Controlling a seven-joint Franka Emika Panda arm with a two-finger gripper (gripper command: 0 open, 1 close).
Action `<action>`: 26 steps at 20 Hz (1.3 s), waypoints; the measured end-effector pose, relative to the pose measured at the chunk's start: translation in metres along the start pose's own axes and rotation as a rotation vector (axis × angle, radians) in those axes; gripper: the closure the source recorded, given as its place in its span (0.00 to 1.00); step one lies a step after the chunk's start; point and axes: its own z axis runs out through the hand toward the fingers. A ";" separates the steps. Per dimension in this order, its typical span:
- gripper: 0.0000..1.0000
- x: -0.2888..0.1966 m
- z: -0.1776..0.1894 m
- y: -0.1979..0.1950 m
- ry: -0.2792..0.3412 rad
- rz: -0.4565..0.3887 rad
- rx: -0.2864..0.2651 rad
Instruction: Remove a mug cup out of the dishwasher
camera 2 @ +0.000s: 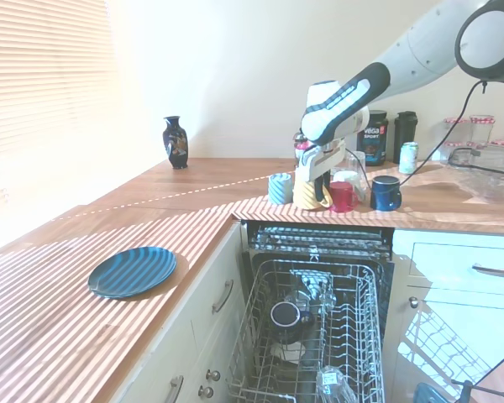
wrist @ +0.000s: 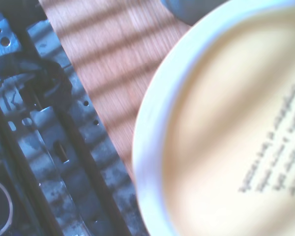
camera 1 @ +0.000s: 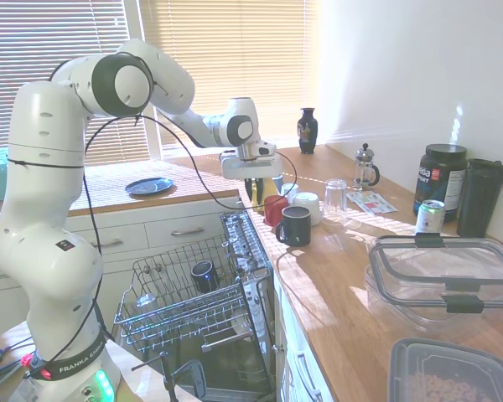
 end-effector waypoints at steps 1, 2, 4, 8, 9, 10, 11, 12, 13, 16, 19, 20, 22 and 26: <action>1.00 0.002 0.003 -0.002 -0.002 -0.001 -0.002; 1.00 0.004 0.004 -0.003 -0.001 -0.001 -0.002; 1.00 0.010 0.004 -0.006 -0.004 0.000 -0.007; 0.00 0.017 0.003 -0.010 -0.030 -0.002 -0.030; 0.00 0.019 0.003 -0.011 -0.033 -0.001 -0.033; 0.00 0.020 0.003 -0.012 -0.032 0.000 -0.034; 0.00 0.021 0.004 -0.012 -0.031 0.002 -0.034; 0.00 0.023 0.004 -0.013 -0.029 0.003 -0.034; 0.00 0.024 0.004 -0.013 -0.028 0.005 -0.035; 0.00 0.027 0.004 -0.014 -0.026 0.009 -0.036; 0.00 0.031 -0.007 -0.018 -0.005 0.021 -0.026; 0.00 0.033 -0.014 -0.020 0.004 0.023 -0.021; 0.00 0.033 -0.032 -0.022 0.023 0.026 -0.010; 0.00 0.012 -0.080 -0.017 0.059 0.034 0.009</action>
